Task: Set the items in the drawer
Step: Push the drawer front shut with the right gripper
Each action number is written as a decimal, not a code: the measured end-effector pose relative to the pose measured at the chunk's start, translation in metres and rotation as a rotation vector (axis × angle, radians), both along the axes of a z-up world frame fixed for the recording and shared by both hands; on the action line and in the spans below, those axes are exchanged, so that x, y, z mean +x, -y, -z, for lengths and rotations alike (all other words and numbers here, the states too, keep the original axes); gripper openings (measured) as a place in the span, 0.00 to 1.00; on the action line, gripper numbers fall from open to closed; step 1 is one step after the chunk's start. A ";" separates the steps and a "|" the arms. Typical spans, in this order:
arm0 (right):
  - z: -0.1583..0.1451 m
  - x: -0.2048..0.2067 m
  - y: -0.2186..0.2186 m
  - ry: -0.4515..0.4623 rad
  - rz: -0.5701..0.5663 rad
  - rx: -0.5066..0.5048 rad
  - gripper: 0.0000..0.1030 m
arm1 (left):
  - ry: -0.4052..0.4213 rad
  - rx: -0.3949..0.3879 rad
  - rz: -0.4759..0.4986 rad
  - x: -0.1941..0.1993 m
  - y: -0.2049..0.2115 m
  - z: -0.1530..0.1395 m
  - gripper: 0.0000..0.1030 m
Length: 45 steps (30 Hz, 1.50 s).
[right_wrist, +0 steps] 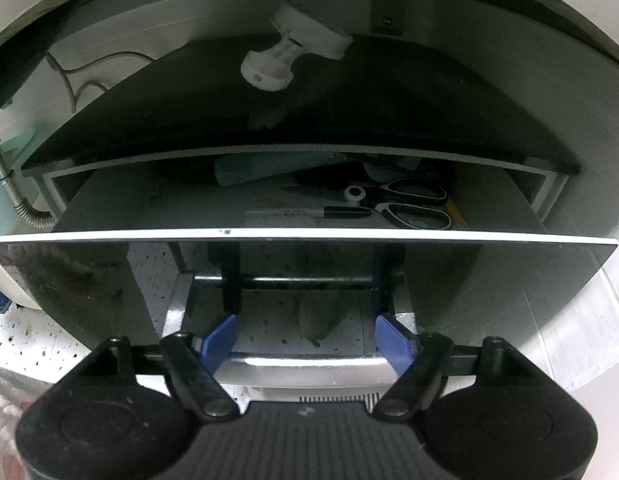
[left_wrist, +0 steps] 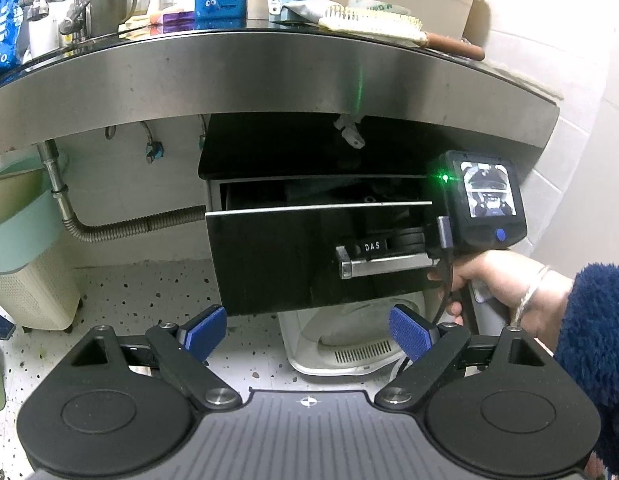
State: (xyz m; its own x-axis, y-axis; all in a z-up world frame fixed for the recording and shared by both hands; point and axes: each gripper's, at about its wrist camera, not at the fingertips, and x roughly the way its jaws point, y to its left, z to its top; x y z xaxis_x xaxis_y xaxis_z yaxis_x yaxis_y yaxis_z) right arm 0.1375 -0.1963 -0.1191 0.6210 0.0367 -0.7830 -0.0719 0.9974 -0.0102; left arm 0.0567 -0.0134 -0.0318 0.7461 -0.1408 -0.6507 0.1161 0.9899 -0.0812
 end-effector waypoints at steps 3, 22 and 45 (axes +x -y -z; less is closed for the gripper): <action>-0.001 -0.003 0.001 -0.001 0.000 0.001 0.73 | -0.002 -0.001 0.002 0.000 0.000 0.000 0.86; -0.002 0.003 -0.002 0.002 0.001 0.003 0.74 | -0.014 -0.009 -0.004 0.000 -0.001 0.001 0.86; 0.005 0.022 -0.003 0.034 0.007 -0.003 0.74 | -0.020 -0.002 -0.009 -0.010 0.000 0.001 0.86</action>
